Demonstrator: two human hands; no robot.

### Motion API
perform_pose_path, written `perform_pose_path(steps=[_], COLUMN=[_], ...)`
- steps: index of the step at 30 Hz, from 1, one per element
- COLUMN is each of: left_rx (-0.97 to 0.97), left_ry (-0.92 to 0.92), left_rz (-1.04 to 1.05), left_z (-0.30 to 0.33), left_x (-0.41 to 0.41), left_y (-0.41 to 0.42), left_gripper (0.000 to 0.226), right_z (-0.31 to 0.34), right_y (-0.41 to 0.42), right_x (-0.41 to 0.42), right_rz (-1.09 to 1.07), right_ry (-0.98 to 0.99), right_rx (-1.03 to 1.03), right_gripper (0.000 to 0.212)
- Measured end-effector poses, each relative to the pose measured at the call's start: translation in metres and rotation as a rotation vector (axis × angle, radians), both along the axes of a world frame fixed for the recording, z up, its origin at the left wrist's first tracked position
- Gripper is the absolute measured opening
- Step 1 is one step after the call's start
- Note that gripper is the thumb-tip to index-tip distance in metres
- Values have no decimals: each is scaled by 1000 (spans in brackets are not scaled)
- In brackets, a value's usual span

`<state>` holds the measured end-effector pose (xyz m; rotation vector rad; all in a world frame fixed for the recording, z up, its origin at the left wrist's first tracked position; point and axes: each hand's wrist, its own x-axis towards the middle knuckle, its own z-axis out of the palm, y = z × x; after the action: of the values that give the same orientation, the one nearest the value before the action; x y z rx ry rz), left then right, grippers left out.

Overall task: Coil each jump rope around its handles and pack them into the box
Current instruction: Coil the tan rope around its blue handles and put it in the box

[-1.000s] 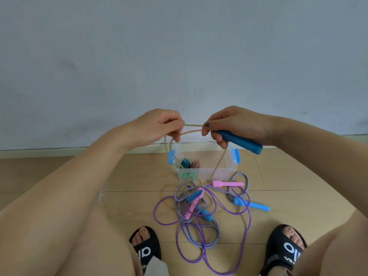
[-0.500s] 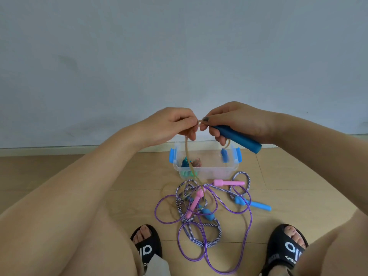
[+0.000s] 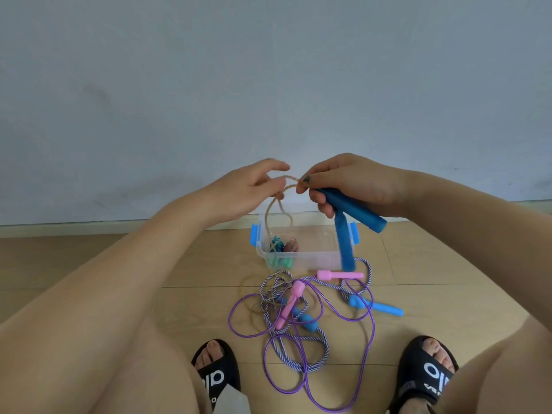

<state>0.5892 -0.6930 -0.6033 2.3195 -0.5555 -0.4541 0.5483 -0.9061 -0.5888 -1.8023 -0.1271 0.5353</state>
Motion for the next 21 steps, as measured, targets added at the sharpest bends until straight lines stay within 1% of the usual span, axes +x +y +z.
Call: perform_pose_path(steps=[4, 8, 12, 14, 16, 18, 20, 21], left_rx=[-87, -170, -126, -106, -98, -73, -29, 6], left_ry=[-83, -21, -76, -50, 8, 16, -27, -75], left_rz=[-79, -121, -28, 11, 17, 3, 16, 27], left_z=[3, 6, 9, 8, 6, 2, 0, 0], left_x=[-1, -4, 0, 2, 3, 4, 5, 6], left_y=[-3, -5, -1, 7, 12, 12, 11, 10], left_gripper=[19, 20, 21, 21, 22, 22, 22, 20], right_z=[1, 0, -1, -1, -1, 0, 0, 1], right_y=[1, -3, -8, -11, -13, -13, -10, -9], right_x=[-1, 0, -3, -6, -6, -6, -6, -7], right_rz=[-1, -11, 20, 38, 43, 46, 40, 28], right_ry=[-2, 18, 75, 80, 92, 101, 108, 106], right_rx=[37, 42, 18, -37, -48, -48, -39, -27], right_gripper=[28, 27, 25, 25, 25, 25, 24, 24])
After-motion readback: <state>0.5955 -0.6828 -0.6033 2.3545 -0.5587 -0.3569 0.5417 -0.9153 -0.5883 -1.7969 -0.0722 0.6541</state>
